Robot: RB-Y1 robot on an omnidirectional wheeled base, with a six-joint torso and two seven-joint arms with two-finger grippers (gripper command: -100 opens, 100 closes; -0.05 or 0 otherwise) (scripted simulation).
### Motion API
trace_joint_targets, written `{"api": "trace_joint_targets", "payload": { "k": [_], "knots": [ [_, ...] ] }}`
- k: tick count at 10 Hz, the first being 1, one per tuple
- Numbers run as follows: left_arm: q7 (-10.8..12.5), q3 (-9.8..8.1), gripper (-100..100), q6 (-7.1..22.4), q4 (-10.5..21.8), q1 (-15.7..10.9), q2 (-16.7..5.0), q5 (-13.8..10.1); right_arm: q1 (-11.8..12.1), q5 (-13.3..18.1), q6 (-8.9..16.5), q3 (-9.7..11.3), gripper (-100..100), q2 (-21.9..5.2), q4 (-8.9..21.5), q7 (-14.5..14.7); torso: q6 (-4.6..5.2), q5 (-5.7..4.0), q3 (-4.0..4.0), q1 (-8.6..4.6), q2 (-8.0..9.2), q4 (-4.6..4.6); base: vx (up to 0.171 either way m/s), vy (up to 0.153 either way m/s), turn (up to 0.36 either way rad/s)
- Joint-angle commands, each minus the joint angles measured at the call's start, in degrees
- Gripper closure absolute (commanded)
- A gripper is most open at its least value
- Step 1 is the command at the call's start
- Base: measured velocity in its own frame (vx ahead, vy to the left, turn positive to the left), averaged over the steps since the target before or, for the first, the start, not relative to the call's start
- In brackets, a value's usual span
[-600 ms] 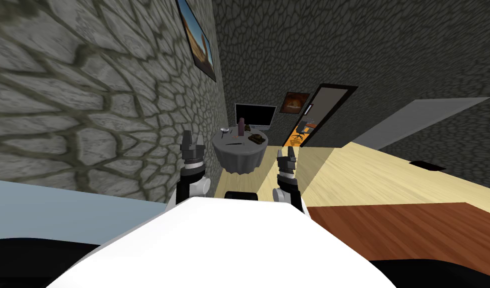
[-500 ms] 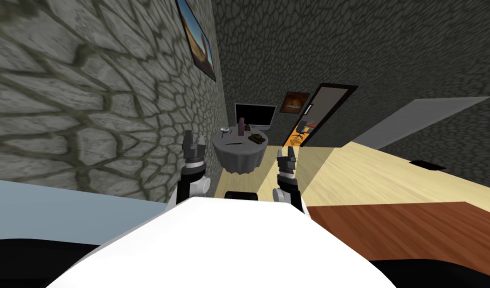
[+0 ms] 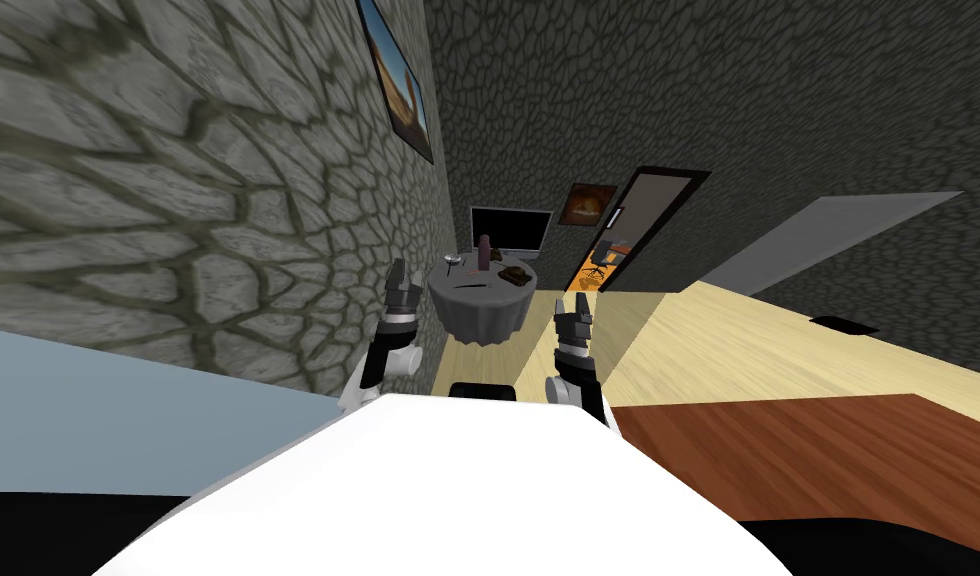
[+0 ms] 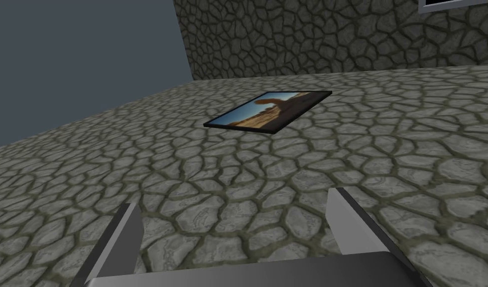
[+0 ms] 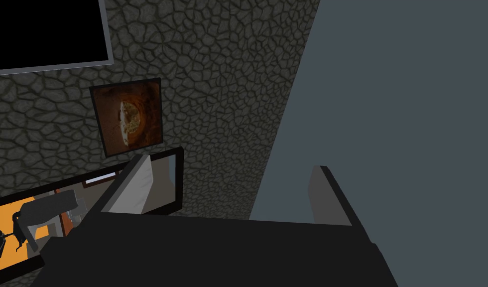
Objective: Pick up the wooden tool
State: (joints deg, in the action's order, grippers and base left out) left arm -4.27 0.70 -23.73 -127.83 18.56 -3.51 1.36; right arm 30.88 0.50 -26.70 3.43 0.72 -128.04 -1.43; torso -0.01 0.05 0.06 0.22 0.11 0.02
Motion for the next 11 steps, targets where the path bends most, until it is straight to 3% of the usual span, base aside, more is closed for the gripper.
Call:
{"api": "trace_joint_targets", "payload": {
  "k": [1, 2, 3, 4, 5, 6, 11],
  "knots": [
    [1.2, -0.64, -100, 2.9, 1.4, -2.2, -1.3, -0.9, 0.0, 0.0, 0.0, 0.0, 0, 0.0, 0.0, 0.0, 0.00, 0.00, 0.00, 0.00, 0.00, 0.00, -0.022, 0.040, -0.010],
    [1.2, -0.64, -100, 3.1, 1.4, -2.2, -1.3, -0.9, 0.0, 0.0, 0.0, 0.0, 0, 0.0, 0.0, 0.0, 0.01, -0.01, -0.02, -0.03, -0.03, -0.01, -0.017, 0.026, -0.008],
    [2.2, -1.10, -100, 5.1, 3.2, -4.7, -2.2, -1.6, 0.0, 0.0, 0.0, 0.0, 0, 0.0, 0.0, 0.0, 0.01, -0.02, -0.03, -0.09, -0.05, -0.01, -0.017, 0.027, -0.013],
    [2.2, -1.10, -100, 5.9, 3.2, -4.7, -2.2, -1.6, 0.0, 0.0, 0.0, 0.0, 0, 0.0, 0.0, 0.0, 0.01, -0.02, -0.04, -0.10, -0.07, -0.02, -0.013, 0.030, -0.010],
    [3.2, -1.59, -100, 8.0, 5.2, -7.1, -2.9, -2.3, 0.0, 0.0, 0.0, 0.0, 0, 0.0, 0.0, 0.0, 0.00, -0.02, -0.04, -0.10, -0.08, -0.02, -0.022, 0.041, -0.014],
    [3.2, -1.59, -100, 9.0, 5.2, -7.3, -2.9, -2.3, 0.0, 0.0, 0.0, 0.0, 0, 0.0, 0.0, 0.0, 0.01, -0.01, -0.03, -0.05, -0.05, -0.02, -0.016, 0.035, -0.012],
    [6.3, -3.19, -100, 17.9, 12.1, -15.4, -4.8, -4.6, 0.0, 0.0, 0.0, 0.0, 0, 0.0, 0.0, 0.0, 0.00, -0.02, -0.06, -0.10, -0.10, -0.03, -0.010, 0.031, -0.011]
  ]
}}
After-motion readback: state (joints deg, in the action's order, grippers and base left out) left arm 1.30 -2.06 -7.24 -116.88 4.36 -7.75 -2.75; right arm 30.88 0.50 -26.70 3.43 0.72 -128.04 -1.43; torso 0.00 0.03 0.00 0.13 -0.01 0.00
